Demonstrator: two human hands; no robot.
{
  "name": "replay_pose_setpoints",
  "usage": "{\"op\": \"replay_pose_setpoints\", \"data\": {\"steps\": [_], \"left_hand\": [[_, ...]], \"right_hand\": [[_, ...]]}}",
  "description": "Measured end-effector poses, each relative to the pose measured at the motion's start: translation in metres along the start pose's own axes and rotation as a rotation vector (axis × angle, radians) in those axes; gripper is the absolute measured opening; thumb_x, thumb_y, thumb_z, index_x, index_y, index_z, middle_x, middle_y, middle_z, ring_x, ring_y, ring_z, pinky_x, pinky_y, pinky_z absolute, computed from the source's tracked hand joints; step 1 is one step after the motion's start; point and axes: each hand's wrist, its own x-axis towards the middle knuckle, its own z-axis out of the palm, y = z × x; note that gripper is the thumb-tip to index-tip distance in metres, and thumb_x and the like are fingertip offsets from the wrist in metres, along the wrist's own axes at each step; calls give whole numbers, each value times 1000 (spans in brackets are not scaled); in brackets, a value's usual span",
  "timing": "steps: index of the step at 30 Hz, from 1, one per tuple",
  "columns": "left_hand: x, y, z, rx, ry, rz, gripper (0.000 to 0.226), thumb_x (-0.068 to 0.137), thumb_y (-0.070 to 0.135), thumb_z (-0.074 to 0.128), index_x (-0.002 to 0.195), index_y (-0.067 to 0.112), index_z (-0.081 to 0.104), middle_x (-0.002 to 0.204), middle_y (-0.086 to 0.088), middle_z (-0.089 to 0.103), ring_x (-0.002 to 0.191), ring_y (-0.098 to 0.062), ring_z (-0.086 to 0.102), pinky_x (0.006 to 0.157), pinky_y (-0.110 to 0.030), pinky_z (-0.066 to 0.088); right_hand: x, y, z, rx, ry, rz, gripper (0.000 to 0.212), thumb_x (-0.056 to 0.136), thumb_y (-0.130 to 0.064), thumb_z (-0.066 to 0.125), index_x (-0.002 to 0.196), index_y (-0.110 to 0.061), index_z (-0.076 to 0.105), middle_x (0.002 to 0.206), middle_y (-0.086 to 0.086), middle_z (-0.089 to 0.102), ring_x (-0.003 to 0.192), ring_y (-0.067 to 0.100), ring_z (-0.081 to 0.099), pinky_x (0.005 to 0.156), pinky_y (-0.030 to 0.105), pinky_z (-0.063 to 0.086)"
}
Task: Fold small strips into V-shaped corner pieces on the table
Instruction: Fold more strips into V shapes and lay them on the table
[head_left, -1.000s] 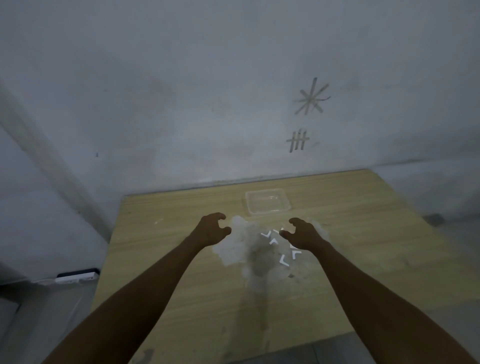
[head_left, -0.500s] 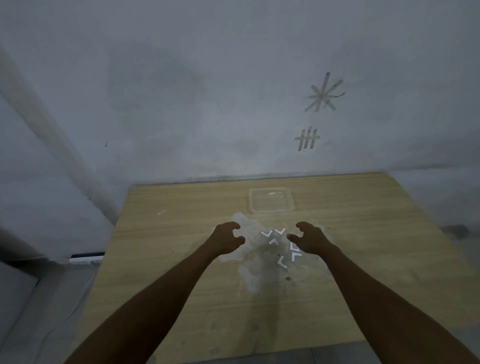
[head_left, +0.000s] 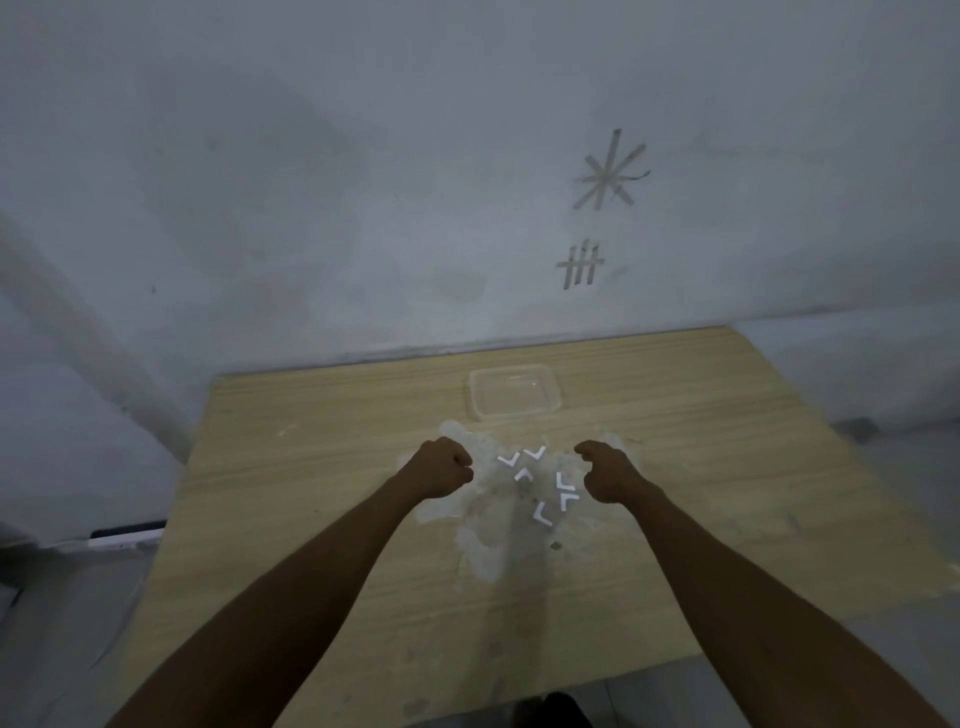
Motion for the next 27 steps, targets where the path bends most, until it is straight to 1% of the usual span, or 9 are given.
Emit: {"op": "replay_pose_setpoints", "data": {"steps": [2,5,7,9,12,16,19,23,27], "left_hand": [[7,9,7,-21,-7,-9,33,89,17,59,118,1,65,130,-12,60,118,-24,56,96,-29,44],[19,21,21,-26,-21,-26,38,88,18,60,124,4,61,134,-12,57,122,-26,53,105,-33,41],[26,27,32,-14,-39,-45,39,89,19,60,125,5,59,133,-13,56,122,-25,53,107,-32,38],[33,30,44,-21,-38,-84,40,88,20,61,125,6,59,132,-13,56,120,-25,54,104,-31,40],[47,39,61,-73,7,-177,41,85,19,65,124,7,58,131,-11,57,115,-23,57,96,-29,44],[63,55,80,-85,25,-254,45,84,19,65,126,8,56,136,-10,54,122,-22,52,102,-28,40],[71,66,96,-98,16,-306,44,84,18,65,126,6,56,136,-11,54,125,-24,50,105,-31,39],[80,76,113,-135,14,-345,41,85,15,64,124,5,58,133,-13,55,120,-24,54,99,-29,43],[92,79,122,-150,16,-363,42,84,13,63,126,6,57,130,-12,57,117,-24,54,96,-28,44]], "right_hand": [[3,11,-3,-2,3,3,54,90,3,44,142,-5,35,150,12,39,135,22,42,104,27,35],[14,26,-6,2,-10,6,54,90,3,43,142,-7,36,149,11,39,136,20,41,101,24,36],[25,36,-8,2,-31,-14,53,90,2,45,142,-7,37,149,10,40,135,19,42,99,23,36],[38,45,-7,7,-67,-38,53,90,1,47,141,-7,37,149,9,40,134,18,44,99,21,36],[60,57,-5,-8,-124,-97,52,90,-3,51,140,-8,39,148,8,42,131,18,47,97,20,36],[86,69,-2,-12,-209,-177,53,88,-10,59,138,-12,43,142,10,49,126,21,52,98,26,42],[97,75,3,-6,-271,-231,54,86,-16,64,137,-11,45,138,12,52,124,24,53,100,31,44],[104,76,9,40,-302,-257,53,84,-17,66,134,-9,49,136,13,53,123,26,53,100,35,46],[107,73,19,61,-291,-296,50,85,-17,64,131,-7,51,134,13,54,123,26,53,101,32,45]]}}
